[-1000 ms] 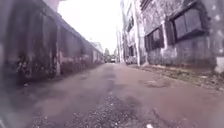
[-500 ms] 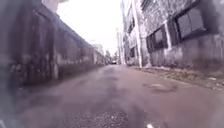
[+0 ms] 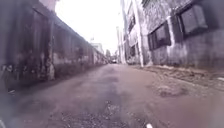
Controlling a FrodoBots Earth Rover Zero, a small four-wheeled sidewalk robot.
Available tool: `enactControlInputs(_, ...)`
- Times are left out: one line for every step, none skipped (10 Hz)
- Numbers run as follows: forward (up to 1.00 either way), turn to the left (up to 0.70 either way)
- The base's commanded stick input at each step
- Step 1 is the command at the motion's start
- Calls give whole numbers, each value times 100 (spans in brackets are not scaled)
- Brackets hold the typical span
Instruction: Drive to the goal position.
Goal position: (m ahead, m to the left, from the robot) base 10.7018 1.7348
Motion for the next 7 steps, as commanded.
enactControlInputs(60,0)
enactControlInputs(60,0)
enactControlInputs(60,0)
enactControlInputs(60,0)
enactControlInputs(60,0)
enactControlInputs(60,0)
enactControlInputs(60,0)
